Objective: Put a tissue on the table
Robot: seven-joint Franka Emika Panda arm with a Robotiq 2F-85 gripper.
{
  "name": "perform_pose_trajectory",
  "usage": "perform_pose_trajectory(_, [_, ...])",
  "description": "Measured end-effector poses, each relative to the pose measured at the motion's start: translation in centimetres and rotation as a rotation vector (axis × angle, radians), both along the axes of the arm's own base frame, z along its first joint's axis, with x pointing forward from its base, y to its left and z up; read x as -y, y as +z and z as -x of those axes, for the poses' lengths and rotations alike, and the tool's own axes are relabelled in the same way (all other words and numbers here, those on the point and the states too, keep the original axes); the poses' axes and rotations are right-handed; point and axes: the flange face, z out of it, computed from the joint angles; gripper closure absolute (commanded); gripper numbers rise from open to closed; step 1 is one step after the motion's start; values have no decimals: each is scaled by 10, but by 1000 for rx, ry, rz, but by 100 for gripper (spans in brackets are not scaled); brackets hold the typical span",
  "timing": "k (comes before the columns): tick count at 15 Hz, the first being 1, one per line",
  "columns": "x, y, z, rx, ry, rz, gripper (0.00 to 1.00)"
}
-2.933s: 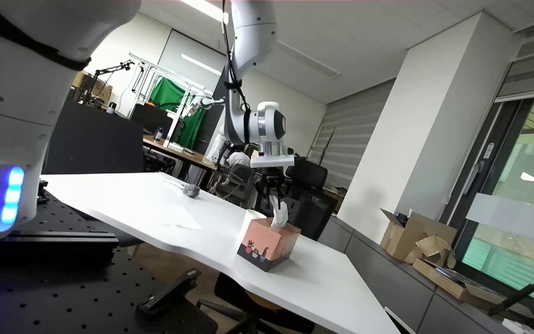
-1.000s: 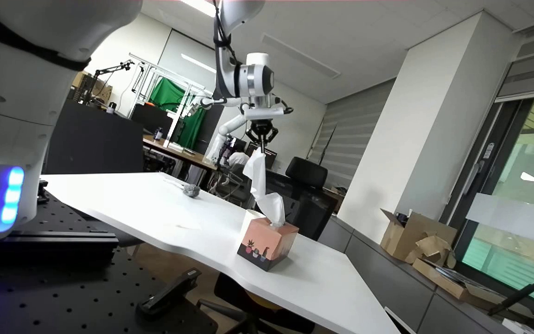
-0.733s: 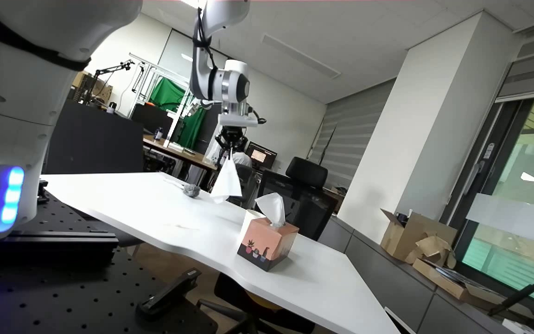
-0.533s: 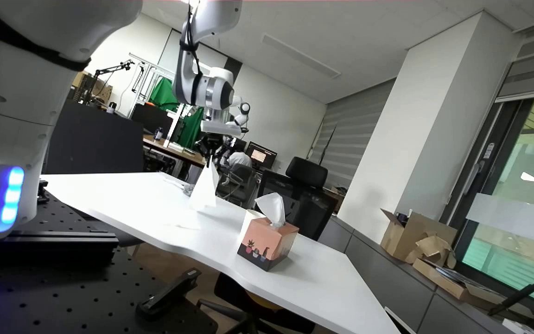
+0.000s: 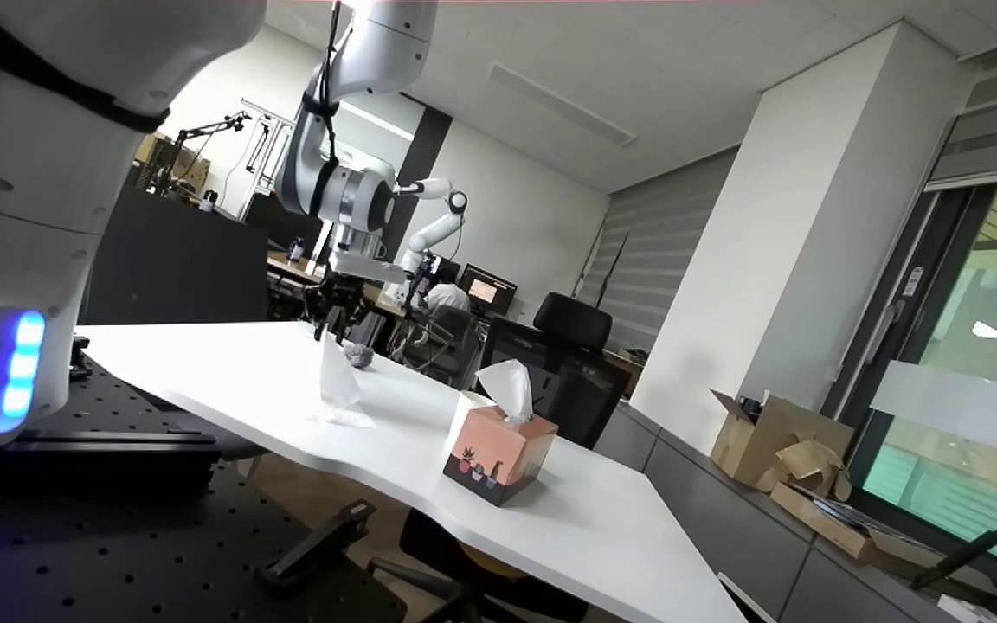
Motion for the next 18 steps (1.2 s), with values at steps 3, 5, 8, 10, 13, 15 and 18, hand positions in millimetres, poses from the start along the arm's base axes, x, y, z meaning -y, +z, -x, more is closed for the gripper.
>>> perform_pose_trajectory(3, [0,-6,2,-13,39,5,6])
perform_pose_trajectory(5, [2,-6,1,-13,53,8,0])
perform_pose_trajectory(8, [12,-5,-2,-10,46,13,0])
perform_pose_trajectory(10, [25,0,-9,3,22,18,0])
perform_pose_trajectory(13, [47,16,-22,36,-22,17,0])
perform_pose_trajectory(15, [63,32,-30,63,-57,7,0])
perform_pose_trajectory(18, [82,58,-39,102,-104,-13,0])
